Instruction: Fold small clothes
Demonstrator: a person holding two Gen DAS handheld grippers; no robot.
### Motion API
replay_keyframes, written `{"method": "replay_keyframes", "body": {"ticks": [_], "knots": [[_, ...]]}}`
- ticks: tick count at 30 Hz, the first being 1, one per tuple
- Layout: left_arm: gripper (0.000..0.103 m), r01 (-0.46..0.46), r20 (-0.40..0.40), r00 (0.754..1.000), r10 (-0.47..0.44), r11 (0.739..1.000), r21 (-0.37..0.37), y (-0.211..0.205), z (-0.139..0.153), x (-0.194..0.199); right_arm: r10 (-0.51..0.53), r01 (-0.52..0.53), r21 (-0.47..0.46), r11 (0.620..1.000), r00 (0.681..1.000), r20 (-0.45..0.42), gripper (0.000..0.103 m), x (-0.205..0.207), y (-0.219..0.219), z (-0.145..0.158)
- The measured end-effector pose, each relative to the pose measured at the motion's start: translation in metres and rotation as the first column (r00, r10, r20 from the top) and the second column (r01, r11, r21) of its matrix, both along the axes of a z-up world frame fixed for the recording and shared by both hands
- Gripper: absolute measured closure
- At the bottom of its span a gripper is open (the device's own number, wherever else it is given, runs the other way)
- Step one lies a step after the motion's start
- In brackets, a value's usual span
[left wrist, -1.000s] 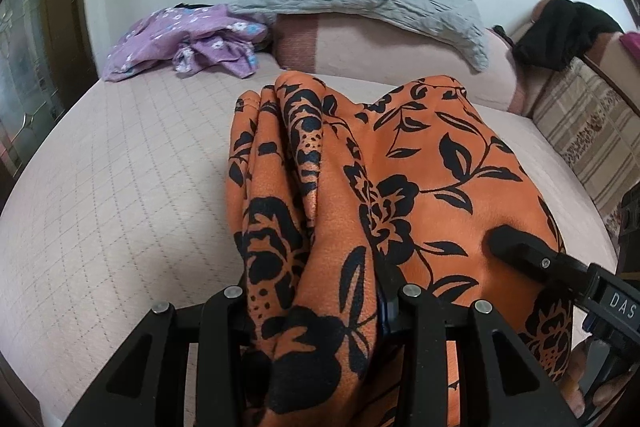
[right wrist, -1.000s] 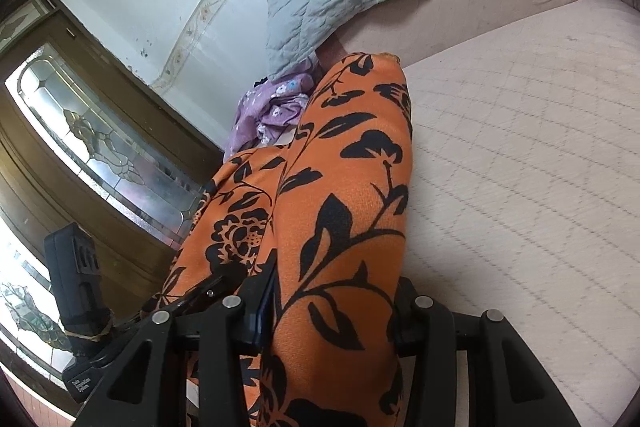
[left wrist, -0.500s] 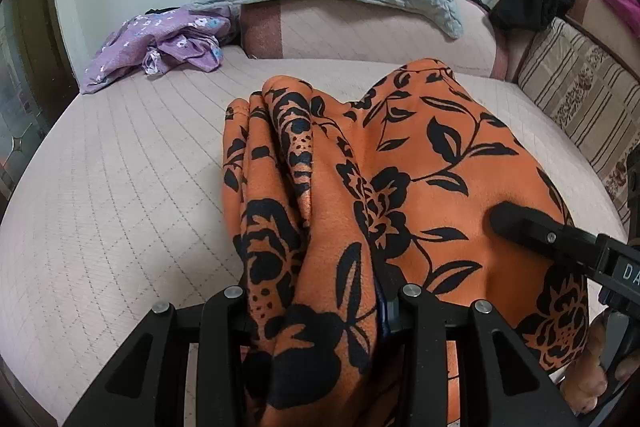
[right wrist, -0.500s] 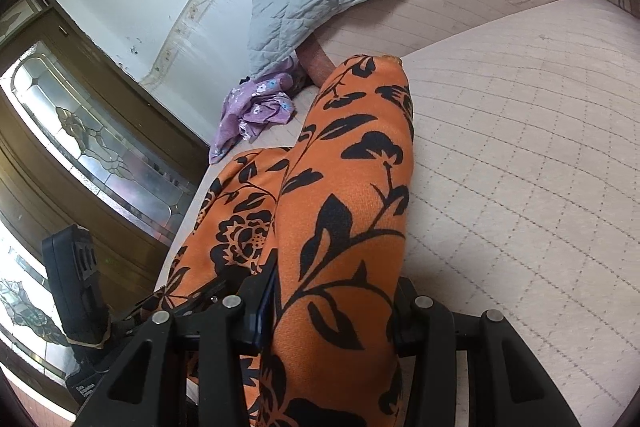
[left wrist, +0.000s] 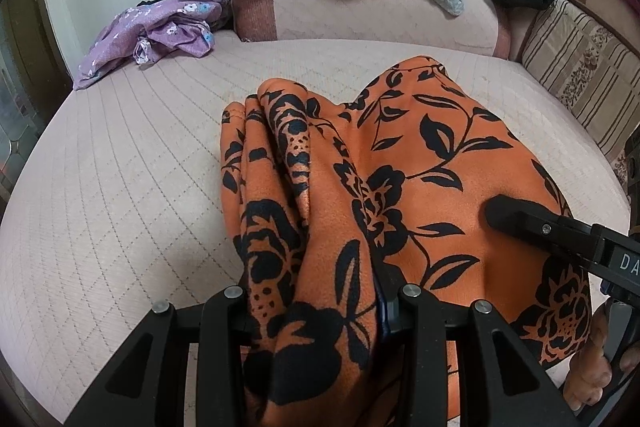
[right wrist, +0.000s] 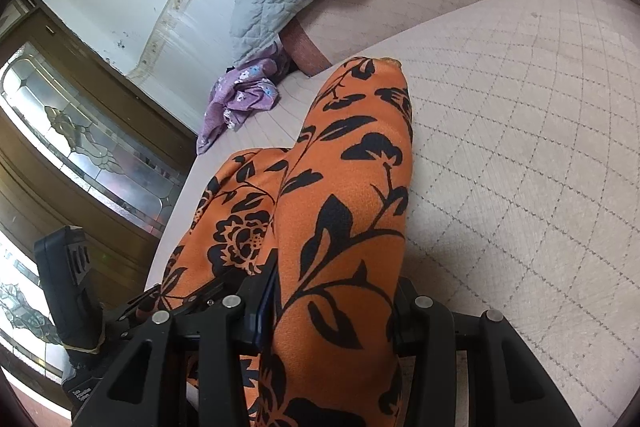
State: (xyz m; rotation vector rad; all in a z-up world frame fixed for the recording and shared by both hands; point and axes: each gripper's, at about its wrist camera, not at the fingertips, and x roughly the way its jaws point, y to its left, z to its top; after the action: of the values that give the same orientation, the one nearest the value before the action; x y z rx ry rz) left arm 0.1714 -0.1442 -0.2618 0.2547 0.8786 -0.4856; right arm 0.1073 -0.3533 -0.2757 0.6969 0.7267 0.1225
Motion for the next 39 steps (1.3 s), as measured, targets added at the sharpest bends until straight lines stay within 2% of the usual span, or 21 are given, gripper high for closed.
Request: {"method": "replay_keyframes", "body": {"ticks": [25, 28, 34, 38, 39], "knots": [[0.060, -0.019, -0.023, 1.000, 0.020, 0.999, 0.049, -0.011, -0.006, 0.007, -0.026, 0.031, 0.052, 0.998, 0.995, -0.093, 0.056, 0.010, 0.002, -0.022], [0.057, -0.020, -0.021, 1.000, 0.021, 0.998, 0.059, -0.012, -0.006, 0.007, -0.032, 0.040, 0.068, 0.997, 0.993, -0.113, 0.055, 0.012, 0.001, -0.026], [0.048, -0.021, -0.024, 0.999, 0.023, 0.997, 0.070, -0.011, -0.009, 0.010, -0.044, 0.066, 0.120, 0.991, 0.984, -0.173, 0.044, 0.015, -0.006, -0.036], [0.032, -0.036, 0.002, 0.999, 0.036, 0.995, 0.097, -0.009, -0.009, 0.011, -0.047, 0.073, 0.136, 0.988, 0.982, -0.186, 0.044, 0.015, -0.011, -0.035], [0.031, -0.034, 0.011, 0.999, 0.033, 0.994, 0.107, -0.009, -0.009, 0.011, -0.050, 0.075, 0.130, 0.989, 0.982, -0.185, 0.044, 0.014, -0.012, -0.033]]}}
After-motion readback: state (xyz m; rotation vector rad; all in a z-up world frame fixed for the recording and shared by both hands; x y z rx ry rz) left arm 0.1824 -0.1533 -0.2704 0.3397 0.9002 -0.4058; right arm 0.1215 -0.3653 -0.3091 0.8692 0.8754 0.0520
